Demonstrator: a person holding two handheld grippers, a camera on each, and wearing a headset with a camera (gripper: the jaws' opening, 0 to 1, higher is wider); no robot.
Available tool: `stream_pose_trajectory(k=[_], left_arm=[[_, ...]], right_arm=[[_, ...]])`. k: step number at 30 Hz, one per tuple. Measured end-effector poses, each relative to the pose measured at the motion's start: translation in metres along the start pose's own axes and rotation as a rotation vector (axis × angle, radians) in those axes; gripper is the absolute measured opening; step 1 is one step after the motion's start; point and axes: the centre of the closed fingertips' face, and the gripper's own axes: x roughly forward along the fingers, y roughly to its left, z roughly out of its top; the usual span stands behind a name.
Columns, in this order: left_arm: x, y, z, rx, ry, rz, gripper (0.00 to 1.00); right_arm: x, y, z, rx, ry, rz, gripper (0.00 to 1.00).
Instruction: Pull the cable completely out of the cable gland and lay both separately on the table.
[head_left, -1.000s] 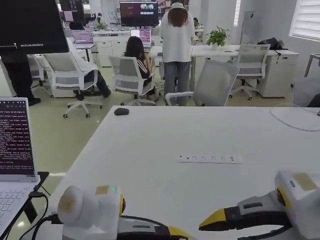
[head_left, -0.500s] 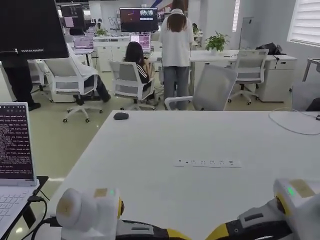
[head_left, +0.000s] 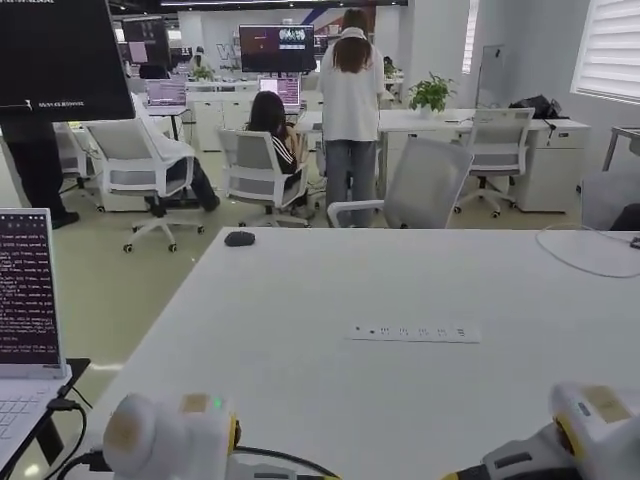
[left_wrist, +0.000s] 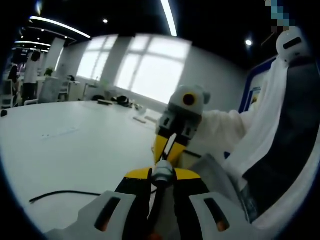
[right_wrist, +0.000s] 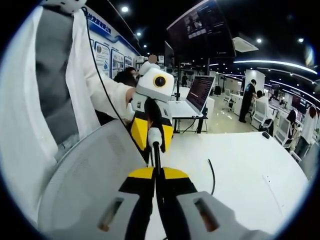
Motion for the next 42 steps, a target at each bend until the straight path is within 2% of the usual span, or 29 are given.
stream_pose_trajectory(k=[10,17,35,42], left_arm=[[-0.010,0.009,0.004,-0.005,-0.033,0.026,0.17],[-0.016,0.013,0.006,-0.008,-0.049,0.035,0.17],[-0.017,0.012,0.005,-0.025,-0.068,0.021,0.17],[-0.016,0.013,0.005,-0.019,-0.065,0.011,0.17]], right_arm=[[-0.023,-0.015,-0.030,0.057,0.036,-0.075,0.04],[-0.031,-0.021,-0.050,0.094,0.059,-0.104,0.05],[-0.027,-0.020,-0.054,0.097,0.086,-0.122,0.06],[-0.027,-0.027,-0.043,0.114,0.054,-0.165,0.16]])
